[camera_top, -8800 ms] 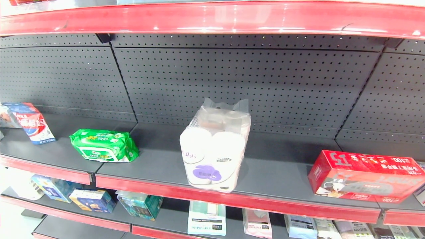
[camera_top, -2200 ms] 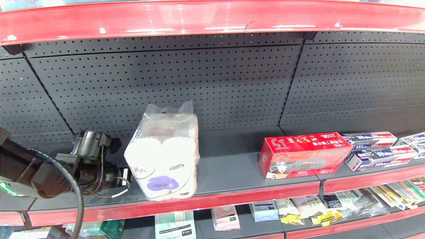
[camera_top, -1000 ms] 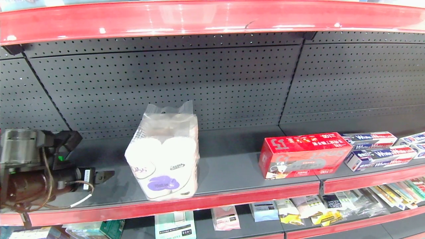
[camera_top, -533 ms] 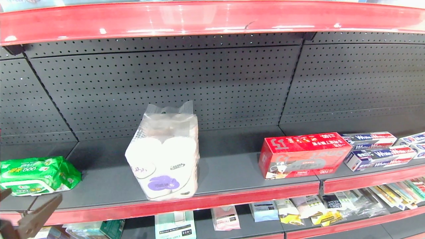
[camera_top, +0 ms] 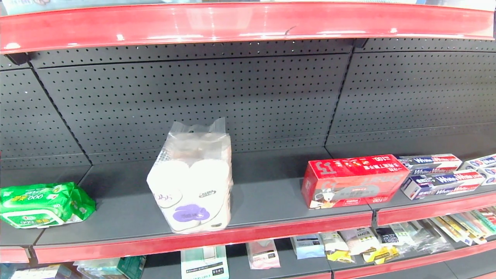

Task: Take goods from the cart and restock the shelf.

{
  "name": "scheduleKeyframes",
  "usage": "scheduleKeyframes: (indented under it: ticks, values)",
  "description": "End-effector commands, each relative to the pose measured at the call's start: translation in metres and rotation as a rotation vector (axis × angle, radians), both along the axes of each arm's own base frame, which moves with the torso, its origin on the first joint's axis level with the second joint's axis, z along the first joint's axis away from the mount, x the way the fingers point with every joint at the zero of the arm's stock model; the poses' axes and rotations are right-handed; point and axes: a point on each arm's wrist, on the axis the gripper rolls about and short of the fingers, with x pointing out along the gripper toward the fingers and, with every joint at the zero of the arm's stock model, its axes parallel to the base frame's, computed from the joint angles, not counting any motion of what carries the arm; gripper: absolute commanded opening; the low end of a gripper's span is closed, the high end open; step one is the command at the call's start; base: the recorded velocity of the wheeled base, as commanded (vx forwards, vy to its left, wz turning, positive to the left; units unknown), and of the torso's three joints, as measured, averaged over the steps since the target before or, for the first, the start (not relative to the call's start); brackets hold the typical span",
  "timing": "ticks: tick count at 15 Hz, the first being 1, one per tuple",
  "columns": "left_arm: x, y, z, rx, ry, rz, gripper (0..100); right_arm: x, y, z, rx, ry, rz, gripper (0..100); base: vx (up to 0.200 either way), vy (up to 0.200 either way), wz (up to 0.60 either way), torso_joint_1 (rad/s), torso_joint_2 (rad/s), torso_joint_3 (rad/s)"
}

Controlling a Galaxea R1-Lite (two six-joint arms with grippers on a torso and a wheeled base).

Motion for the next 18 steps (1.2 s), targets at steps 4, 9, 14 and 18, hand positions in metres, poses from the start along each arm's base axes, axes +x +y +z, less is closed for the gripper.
scheduleKeyframes:
  ticks: [4, 9, 14, 18]
  values:
    - [-0.0024, 0.0003, -0.0056, -0.022, -0.029, 0.009, 100, 0.0001, 0.0001, 0.0001, -0.008, 0.001, 0.006, 100, 0.000, 0.000, 0.00, 0.000, 0.00, 0.000]
    - [-0.0024, 0.0002, -0.0056, -0.010, -0.029, 0.000, 100, 0.0001, 0.0002, 0.0001, -0.006, 0.001, 0.008, 100, 0.000, 0.000, 0.60, 0.003, 0.00, 0.003]
    - [-0.0024, 0.0002, -0.0056, -0.013, -0.029, 0.002, 100, 0.0001, 0.0001, 0.0001, -0.005, 0.001, 0.009, 100, 0.000, 0.000, 0.12, 0.001, 0.00, 0.000]
    - [-0.0023, 0.0002, -0.0060, -0.020, -0.027, 0.001, 100, 0.0001, 0.0002, 0.0001, -0.006, 0.001, 0.008, 100, 0.000, 0.000, 0.00, 0.000, 0.00, 0.000]
